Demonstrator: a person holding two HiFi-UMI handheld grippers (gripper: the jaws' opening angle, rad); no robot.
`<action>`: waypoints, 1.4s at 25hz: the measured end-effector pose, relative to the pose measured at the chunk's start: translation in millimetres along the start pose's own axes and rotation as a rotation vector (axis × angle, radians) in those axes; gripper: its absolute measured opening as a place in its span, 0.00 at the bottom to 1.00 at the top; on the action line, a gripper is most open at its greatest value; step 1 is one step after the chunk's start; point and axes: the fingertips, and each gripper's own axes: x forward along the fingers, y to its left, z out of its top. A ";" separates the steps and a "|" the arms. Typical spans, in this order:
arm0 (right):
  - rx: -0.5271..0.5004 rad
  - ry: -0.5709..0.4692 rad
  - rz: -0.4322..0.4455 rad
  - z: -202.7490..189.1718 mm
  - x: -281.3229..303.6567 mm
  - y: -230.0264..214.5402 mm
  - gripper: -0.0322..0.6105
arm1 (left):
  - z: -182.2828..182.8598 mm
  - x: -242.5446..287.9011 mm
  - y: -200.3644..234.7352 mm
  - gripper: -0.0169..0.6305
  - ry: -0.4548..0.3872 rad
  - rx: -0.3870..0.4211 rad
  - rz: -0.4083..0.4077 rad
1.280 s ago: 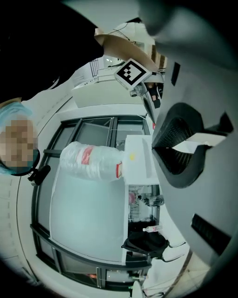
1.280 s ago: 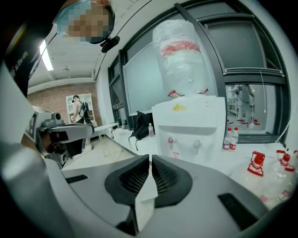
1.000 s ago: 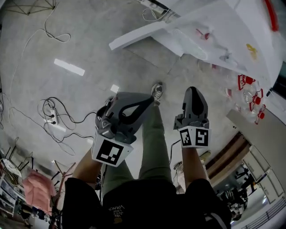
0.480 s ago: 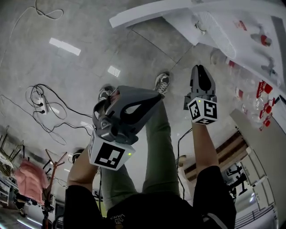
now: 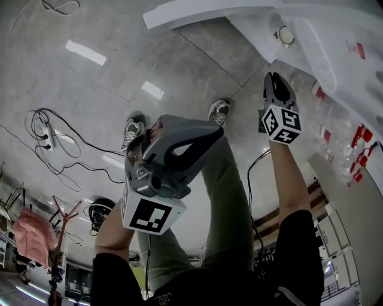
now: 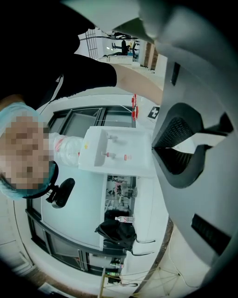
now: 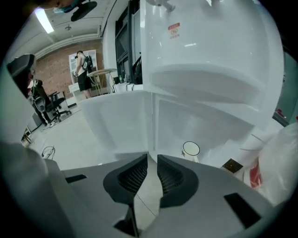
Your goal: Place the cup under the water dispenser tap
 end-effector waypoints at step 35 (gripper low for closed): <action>-0.585 0.526 -0.196 -40.2 221.6 -136.8 0.32 | -103.1 63.8 19.1 0.06 0.022 -0.113 0.095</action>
